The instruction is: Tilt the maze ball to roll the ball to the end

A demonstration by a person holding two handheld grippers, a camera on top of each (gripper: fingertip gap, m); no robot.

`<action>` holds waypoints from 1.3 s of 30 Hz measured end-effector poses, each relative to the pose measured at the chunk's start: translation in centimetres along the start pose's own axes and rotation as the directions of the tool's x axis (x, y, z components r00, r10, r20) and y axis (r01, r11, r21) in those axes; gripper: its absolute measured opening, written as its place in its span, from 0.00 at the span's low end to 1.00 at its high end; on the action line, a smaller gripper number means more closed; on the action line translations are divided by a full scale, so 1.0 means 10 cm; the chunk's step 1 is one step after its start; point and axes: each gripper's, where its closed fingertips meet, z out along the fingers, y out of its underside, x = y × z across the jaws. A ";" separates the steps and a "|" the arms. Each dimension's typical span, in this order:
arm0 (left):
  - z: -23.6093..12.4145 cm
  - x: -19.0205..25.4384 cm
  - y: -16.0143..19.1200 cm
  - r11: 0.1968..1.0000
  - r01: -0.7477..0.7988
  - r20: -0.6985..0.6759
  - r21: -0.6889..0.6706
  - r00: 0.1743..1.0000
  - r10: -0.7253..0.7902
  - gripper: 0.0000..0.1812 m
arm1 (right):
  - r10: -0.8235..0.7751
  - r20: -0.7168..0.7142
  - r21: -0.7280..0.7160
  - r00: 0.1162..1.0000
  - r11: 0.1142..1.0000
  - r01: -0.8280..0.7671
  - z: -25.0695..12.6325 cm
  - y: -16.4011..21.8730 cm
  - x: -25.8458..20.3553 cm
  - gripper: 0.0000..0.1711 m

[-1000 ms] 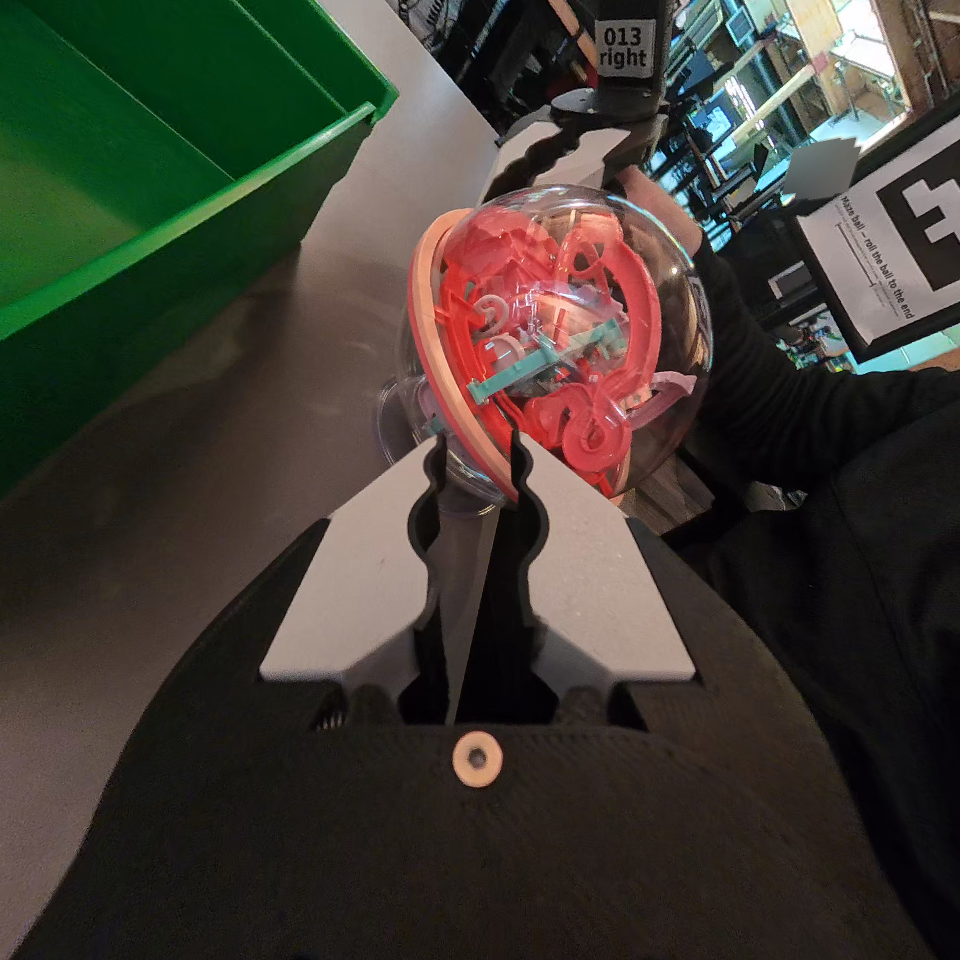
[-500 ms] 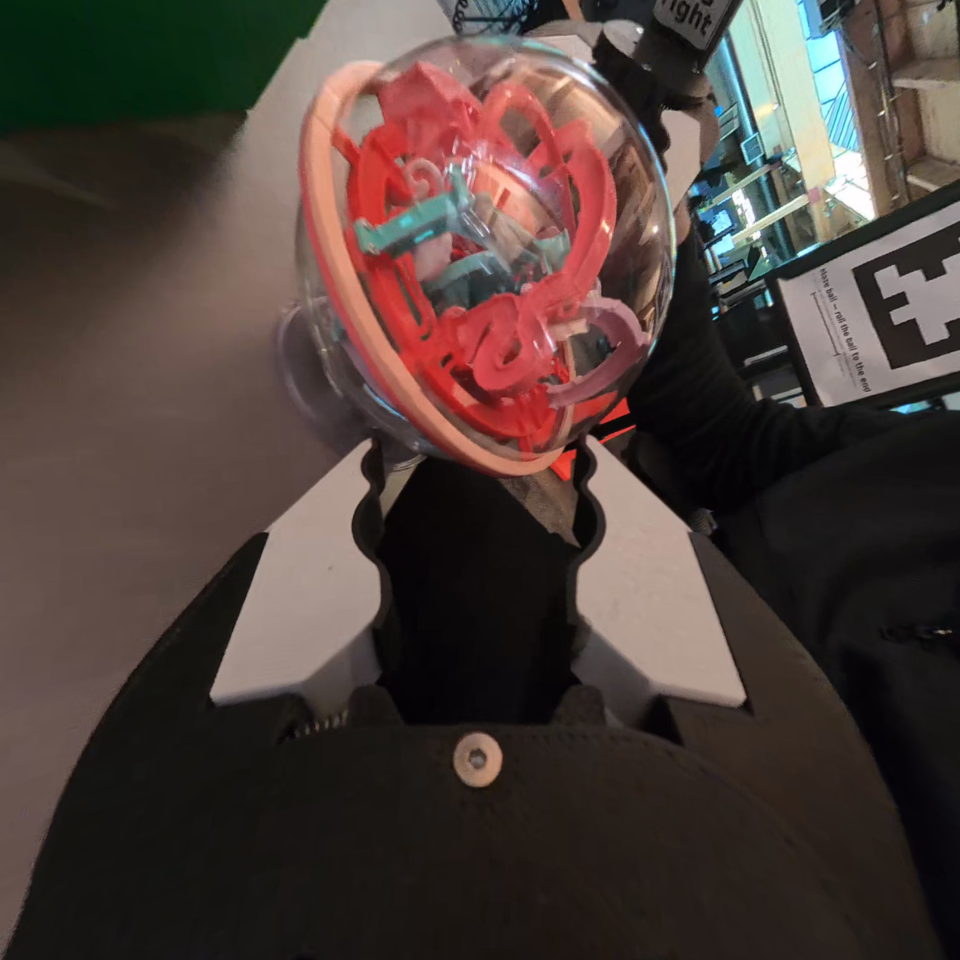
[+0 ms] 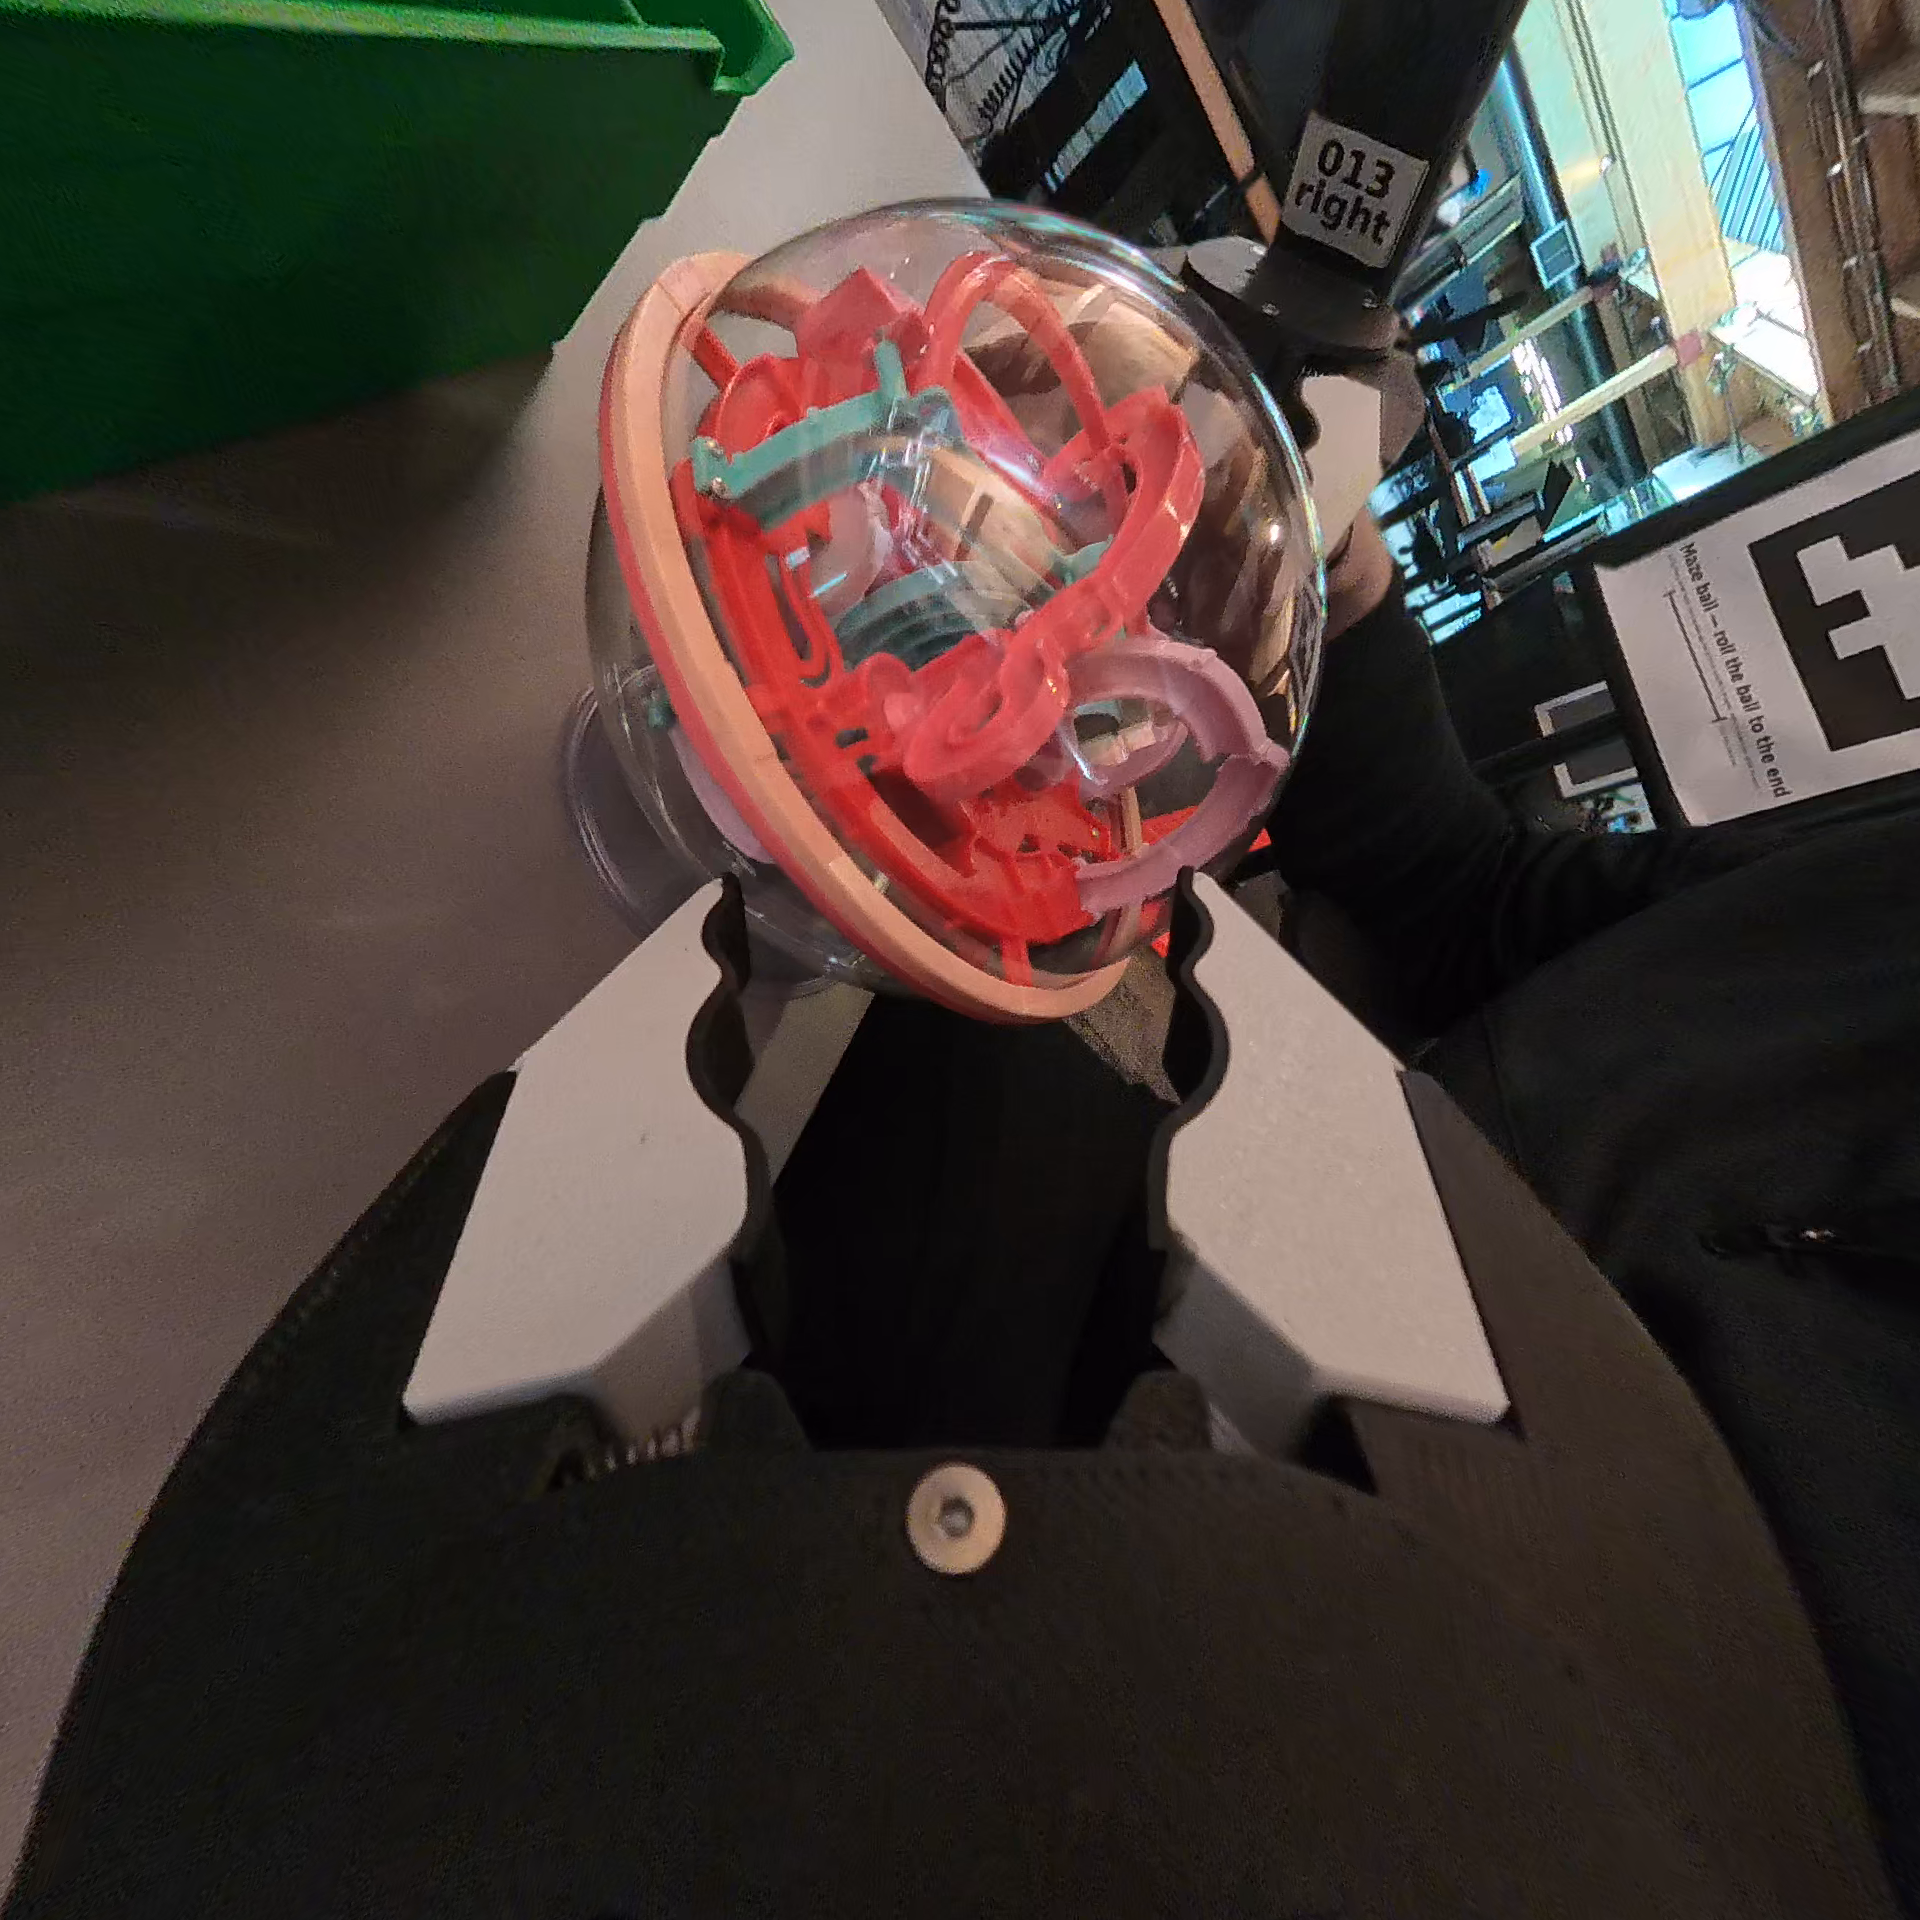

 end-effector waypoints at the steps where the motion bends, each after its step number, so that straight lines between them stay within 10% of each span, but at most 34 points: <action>1: -0.01 -0.01 -0.02 1.000 -0.001 -0.001 -0.004 1.000 0.001 0.43 | 0.008 -0.010 0.004 1.000 1.000 -0.008 0.01 0.01 0.00 0.63; 39: -0.17 -0.22 -0.54 0.999 0.001 -0.020 -0.055 1.000 -0.002 0.42 | -0.029 -0.224 -0.119 0.974 0.993 0.002 0.27 0.38 0.04 0.62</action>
